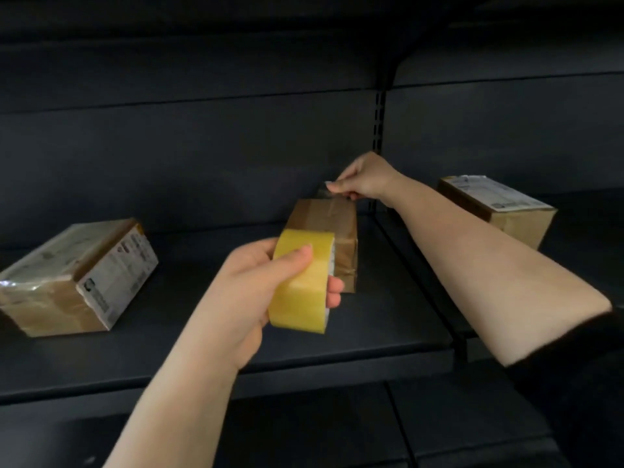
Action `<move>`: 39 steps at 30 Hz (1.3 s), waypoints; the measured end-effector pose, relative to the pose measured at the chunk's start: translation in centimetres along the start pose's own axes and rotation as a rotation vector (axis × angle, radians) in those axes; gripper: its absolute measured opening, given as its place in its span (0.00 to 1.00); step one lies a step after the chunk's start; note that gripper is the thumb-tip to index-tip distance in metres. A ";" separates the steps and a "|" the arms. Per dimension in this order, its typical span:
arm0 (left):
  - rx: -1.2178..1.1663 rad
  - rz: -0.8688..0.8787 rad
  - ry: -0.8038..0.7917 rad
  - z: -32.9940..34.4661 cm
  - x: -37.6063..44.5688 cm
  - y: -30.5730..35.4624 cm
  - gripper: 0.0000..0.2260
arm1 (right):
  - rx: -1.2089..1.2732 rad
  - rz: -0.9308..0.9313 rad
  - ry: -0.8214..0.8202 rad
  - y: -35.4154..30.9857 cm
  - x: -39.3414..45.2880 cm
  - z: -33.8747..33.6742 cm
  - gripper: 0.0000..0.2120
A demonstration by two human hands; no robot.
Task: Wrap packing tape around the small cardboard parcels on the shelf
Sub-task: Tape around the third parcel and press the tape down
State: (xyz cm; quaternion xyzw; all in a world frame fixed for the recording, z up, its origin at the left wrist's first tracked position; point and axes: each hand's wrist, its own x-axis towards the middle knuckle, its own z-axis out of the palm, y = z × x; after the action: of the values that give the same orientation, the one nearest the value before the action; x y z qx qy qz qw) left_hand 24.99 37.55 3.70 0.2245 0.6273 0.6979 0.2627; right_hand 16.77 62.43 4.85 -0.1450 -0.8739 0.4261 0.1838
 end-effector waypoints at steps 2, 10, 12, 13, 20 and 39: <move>0.021 0.007 -0.002 0.0 0.1 -0.1 0.19 | -0.017 0.001 -0.020 0.0 0.0 0.0 0.14; 0.009 0.054 -0.002 -0.6 0.8 -0.9 0.18 | -0.123 -0.011 -0.023 -0.1 -0.1 0.2 0.13; 0.011 0.050 -0.007 -0.7 0.9 -0.9 0.18 | -0.149 0.007 -0.037 0.0 0.1 0.4 0.14; 0.013 0.050 -0.006 -0.7 0.9 -0.8 0.17 | -0.156 0.014 -0.044 0.0 0.2 0.5 0.14; 0.020 0.030 -0.003 -0.6 0.5 -0.3 0.20 | -0.130 0.052 -0.023 0.2 0.4 0.6 0.16; 0.056 0.035 -0.002 -1.1 0.5 -0.5 0.08 | 0.265 0.201 0.155 1.9 -0.1 2.6 0.14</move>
State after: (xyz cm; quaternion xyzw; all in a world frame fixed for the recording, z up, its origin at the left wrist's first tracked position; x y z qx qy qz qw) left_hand 23.95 37.03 3.03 0.2435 0.6424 0.6842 0.2448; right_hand 15.86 61.69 1.86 -0.2386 -0.7745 0.5410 0.2248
